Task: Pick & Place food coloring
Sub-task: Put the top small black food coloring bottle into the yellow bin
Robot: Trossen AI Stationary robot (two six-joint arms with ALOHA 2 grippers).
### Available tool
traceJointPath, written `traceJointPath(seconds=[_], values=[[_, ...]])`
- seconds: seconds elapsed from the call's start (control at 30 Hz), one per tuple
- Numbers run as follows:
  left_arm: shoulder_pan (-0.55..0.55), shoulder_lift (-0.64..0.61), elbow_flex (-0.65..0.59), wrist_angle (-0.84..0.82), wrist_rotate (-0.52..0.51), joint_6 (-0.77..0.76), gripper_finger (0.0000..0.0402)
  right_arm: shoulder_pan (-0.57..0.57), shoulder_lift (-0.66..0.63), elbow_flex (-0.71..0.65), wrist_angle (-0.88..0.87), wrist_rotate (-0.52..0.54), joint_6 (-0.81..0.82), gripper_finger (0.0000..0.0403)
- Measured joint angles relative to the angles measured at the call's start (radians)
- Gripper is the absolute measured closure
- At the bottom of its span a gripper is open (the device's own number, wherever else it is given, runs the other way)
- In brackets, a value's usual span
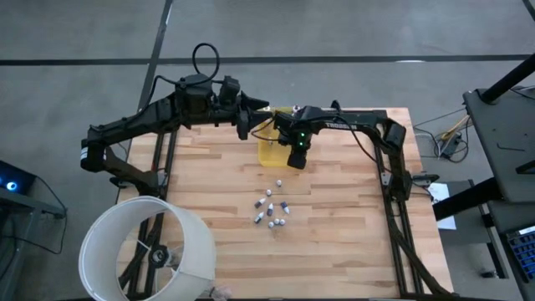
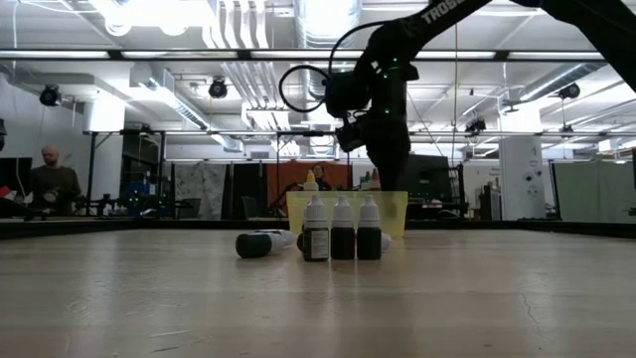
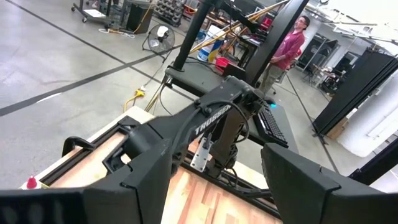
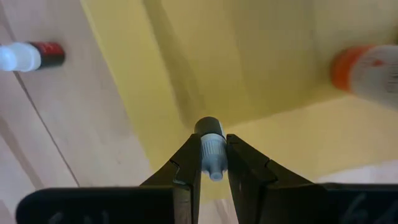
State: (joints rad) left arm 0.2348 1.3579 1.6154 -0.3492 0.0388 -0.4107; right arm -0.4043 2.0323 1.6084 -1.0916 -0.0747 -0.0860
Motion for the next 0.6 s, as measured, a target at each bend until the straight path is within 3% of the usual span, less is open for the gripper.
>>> traceJointPath(seconds=[0.6], values=[[0.001, 0.000, 0.000, -0.001, 0.000, -0.003, 0.0181, 0.010, 0.001, -0.040, 0.058, -0.004, -0.019, 0.0353]])
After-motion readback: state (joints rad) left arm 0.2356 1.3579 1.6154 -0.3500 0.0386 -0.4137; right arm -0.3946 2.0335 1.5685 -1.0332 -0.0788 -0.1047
